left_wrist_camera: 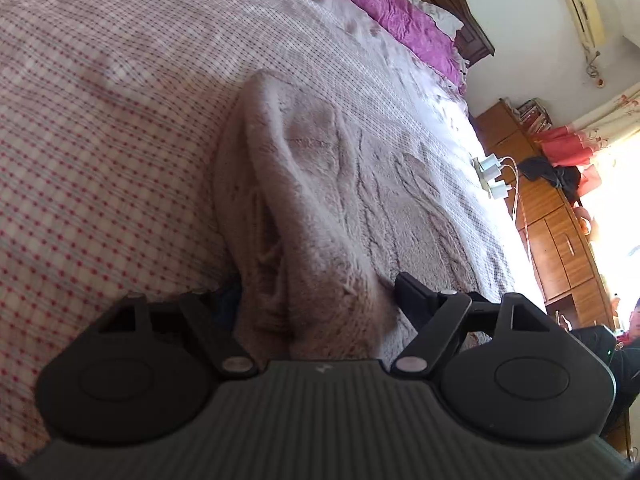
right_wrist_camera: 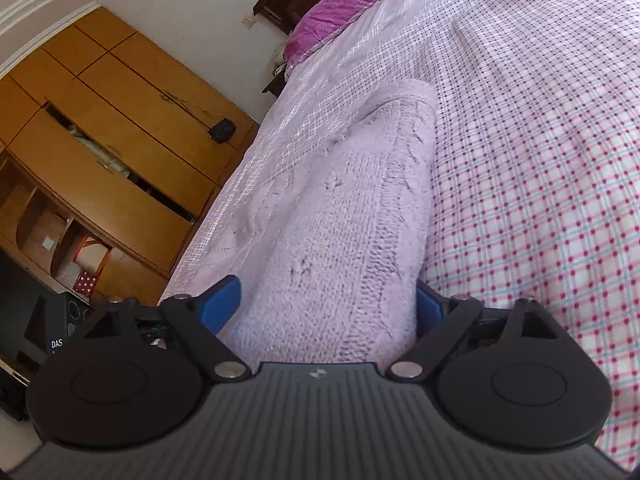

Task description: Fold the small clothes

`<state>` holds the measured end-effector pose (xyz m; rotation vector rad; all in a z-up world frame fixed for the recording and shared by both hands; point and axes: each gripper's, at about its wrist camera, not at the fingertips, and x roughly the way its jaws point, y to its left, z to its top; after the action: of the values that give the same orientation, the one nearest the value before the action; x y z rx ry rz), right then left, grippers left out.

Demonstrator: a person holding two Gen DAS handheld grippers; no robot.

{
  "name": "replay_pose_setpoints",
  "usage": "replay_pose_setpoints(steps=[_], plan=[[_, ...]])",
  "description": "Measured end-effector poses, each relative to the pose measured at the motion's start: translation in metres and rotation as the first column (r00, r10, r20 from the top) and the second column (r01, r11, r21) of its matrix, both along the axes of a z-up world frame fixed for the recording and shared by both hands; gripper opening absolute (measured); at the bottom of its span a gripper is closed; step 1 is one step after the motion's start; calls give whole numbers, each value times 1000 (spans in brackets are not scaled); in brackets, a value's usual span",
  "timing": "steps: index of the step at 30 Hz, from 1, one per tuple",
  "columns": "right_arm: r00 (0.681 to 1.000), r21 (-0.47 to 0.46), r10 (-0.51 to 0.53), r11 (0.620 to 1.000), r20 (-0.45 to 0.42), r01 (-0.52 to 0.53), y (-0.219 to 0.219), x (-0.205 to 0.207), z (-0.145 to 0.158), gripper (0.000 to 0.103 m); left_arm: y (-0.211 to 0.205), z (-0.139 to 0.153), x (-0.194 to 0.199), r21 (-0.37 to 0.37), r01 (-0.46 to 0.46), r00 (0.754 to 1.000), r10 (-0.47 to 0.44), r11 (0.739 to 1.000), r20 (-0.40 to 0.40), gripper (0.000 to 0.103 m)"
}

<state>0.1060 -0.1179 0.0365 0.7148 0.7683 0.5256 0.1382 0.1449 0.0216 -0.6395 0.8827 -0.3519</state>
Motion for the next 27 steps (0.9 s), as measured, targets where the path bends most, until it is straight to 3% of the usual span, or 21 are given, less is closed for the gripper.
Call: replay_pose_setpoints(steps=[3,10,14,18,21,25,27], plan=[[999,40,-25,999,-47,27,-9,5,4,54,-1,0,1,-46,-25,999,24,999,-28,49],[999,-8,-19,1000,41,19,-33,-15,67,52,-22,36,-11,-92,26,1000,-25,995,14,46],[998,-80,-22,996,64,27,-57,-51,96,52,-46,49,-29,-121,77,997,-77,990,8,46],[998,-137,-53,989,36,57,-87,-101,103,52,-76,48,-58,-125,125,992,-128,984,-15,46],[996,-184,-84,979,5,84,-98,-136,91,52,-100,40,-78,-61,170,984,-172,984,-46,47],[993,-261,-112,960,-38,98,-100,-157,50,53,-125,32,-98,166,177,984,-170,970,-54,55],[993,-263,-118,959,-22,108,-100,-162,30,57,-127,27,-105,202,170,985,-166,964,-37,62]])
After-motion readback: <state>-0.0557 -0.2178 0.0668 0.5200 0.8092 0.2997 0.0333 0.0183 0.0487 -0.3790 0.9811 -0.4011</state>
